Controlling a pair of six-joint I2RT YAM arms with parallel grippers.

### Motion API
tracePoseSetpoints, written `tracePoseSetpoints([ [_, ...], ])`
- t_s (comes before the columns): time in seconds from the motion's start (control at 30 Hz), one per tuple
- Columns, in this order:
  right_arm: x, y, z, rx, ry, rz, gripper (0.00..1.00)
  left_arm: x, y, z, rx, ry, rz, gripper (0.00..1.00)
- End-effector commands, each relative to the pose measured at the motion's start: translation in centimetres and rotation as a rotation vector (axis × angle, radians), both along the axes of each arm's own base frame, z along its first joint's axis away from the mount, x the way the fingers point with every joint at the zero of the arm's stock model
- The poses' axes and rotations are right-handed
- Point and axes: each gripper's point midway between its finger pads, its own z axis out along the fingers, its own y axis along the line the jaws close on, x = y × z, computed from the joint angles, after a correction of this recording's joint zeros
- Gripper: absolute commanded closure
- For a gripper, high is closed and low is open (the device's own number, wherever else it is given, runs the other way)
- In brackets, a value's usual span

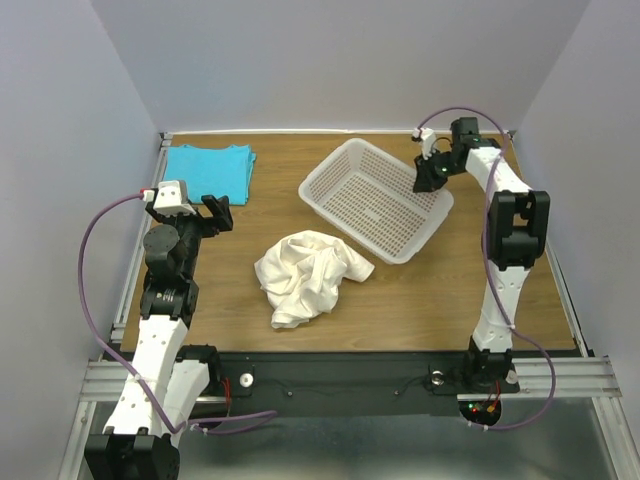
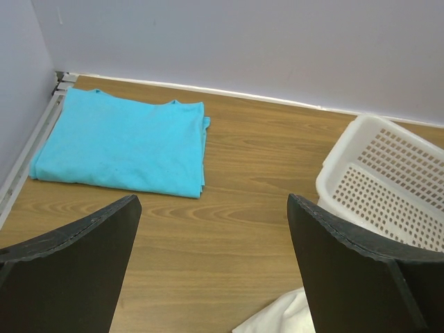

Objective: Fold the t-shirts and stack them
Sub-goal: Move the tshirt to the center of the board

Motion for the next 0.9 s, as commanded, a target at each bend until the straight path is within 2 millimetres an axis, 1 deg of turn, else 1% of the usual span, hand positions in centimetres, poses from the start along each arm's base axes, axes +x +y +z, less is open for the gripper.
tracePoseSetpoints([
  [0.0,1.6,-7.4,5.7,-0.026,-0.138,-0.181,0.99,0.0,-0.5,2.0,-0.007,-0.075,-0.023,0.01],
  [0.03,1.3,-9.7,6.0,-0.038,-0.143,-0.231,0.99,0.0,-0.5,2.1,-0.007,-0.075,-0.024,0.01],
  [0.1,1.0,-12.2,6.1,-0.048,-0.145,-0.284,0.99,0.1,-0.5,1.9,-0.008,-0.070,-0.026,0.01],
  [0.13,0.6,-14.8,5.9,-0.064,-0.141,-0.343,0.99,0.1,-0.6,1.8,-0.008,-0.067,-0.030,0.01],
  [0.17,0.5,-16.2,5.9,-0.071,-0.141,-0.377,0.99,0.1,-0.6,2.0,-0.008,-0.072,-0.030,0.01],
  [0.2,0.1,-18.8,5.8,-0.070,-0.135,-0.444,0.99,0.1,-0.6,1.9,-0.009,-0.069,-0.029,0.01],
  [0.23,-0.1,-20.4,5.7,-0.080,-0.132,-0.488,0.99,0.1,-0.7,1.9,-0.009,-0.069,-0.032,0.01],
  [0.3,-0.4,-22.9,5.4,-0.095,-0.126,-0.562,0.99,0.2,-0.7,1.8,-0.010,-0.066,-0.032,0.01],
  [0.33,-0.6,-25.2,5.3,-0.112,-0.131,-0.619,0.99,0.2,-0.8,1.8,-0.012,-0.067,-0.037,0.02],
  [0.43,-1.0,-28.2,4.8,-0.113,-0.117,-0.707,0.99,0.3,-0.8,1.7,-0.013,-0.064,-0.040,0.01],
  [0.47,-1.2,-29.5,4.7,-0.123,-0.118,-0.738,0.99,0.3,-0.9,1.7,-0.013,-0.062,-0.043,0.01],
  [0.53,-1.1,-30.7,4.5,-0.136,-0.120,-0.766,0.98,0.3,-0.9,1.6,-0.015,-0.061,-0.044,0.01],
  [0.57,-1.0,-31.1,4.6,-0.148,-0.123,-0.776,0.95,0.3,-1.0,1.6,-0.014,-0.061,-0.046,0.01],
  [0.6,-0.9,-31.3,4.7,-0.154,-0.130,-0.778,0.81,0.3,-1.0,1.6,-0.016,-0.060,-0.046,0.01],
  [0.63,-0.7,-31.3,4.7,-0.149,-0.130,-0.776,0.75,0.3,-1.0,1.5,-0.016,-0.059,-0.046,0.01],
  [0.67,-0.6,-31.3,4.8,-0.148,-0.135,-0.778,0.66,0.3,-0.9,1.6,-0.016,-0.060,-0.044,0.01],
  [0.73,-0.4,-31.5,5.3,-0.140,-0.145,-0.801,0.53,0.2,-0.9,1.6,-0.016,-0.060,-0.044,0.01],
  [0.77,-0.2,-31.8,5.8,-0.145,-0.155,-0.816,0.49,0.3,-0.9,1.5,-0.016,-0.057,-0.044,0.01],
  [0.87,0.0,-32.3,6.7,-0.156,-0.179,-0.838,0.43,0.2,-0.9,1.5,-0.016,-0.059,-0.044,0.01],
])
